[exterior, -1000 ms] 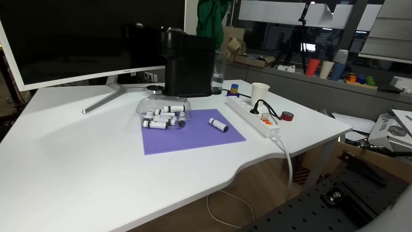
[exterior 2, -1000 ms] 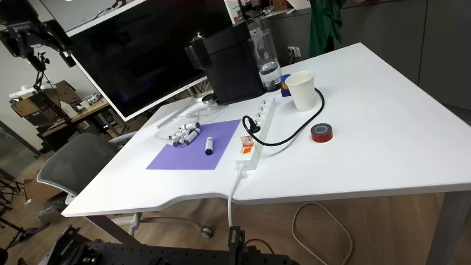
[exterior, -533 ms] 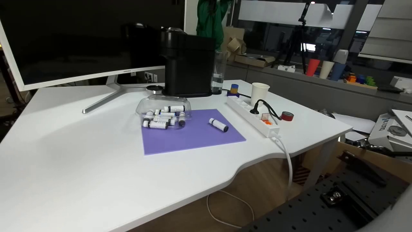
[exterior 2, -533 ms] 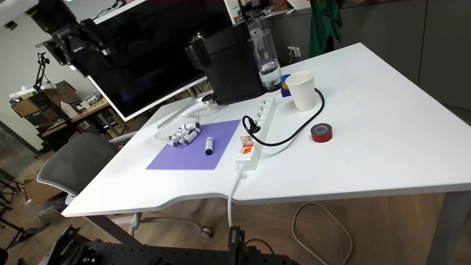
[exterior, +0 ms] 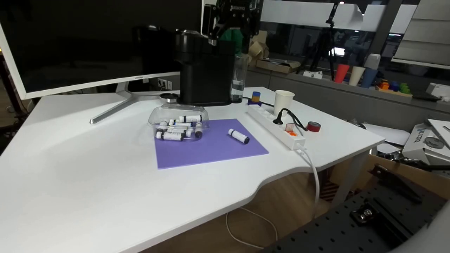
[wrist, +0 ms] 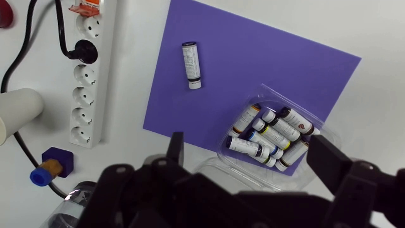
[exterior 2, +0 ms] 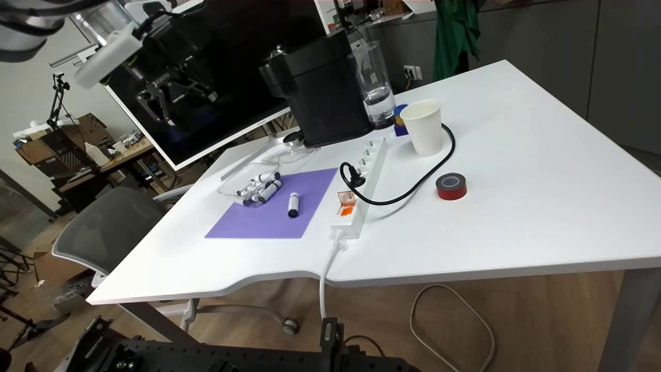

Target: Remove the bottle from the table and put it in the container

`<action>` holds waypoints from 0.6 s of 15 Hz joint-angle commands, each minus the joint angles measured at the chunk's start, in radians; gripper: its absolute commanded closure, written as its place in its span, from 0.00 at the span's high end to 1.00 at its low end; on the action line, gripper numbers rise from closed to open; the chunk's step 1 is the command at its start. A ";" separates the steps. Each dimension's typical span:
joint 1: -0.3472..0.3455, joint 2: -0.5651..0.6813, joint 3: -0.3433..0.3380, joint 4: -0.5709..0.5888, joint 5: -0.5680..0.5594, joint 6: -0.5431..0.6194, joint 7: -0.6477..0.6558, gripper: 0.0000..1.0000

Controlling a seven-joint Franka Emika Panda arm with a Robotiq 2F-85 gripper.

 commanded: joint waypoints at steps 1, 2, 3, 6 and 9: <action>0.014 -0.001 -0.011 0.002 -0.002 -0.003 0.002 1.00; 0.017 -0.006 -0.011 0.002 -0.002 -0.004 0.002 1.00; 0.018 -0.010 -0.010 0.002 -0.002 -0.005 0.002 1.00; 0.014 0.007 -0.016 -0.005 -0.007 -0.005 -0.005 1.00; -0.012 0.076 -0.048 -0.017 -0.019 0.043 -0.026 1.00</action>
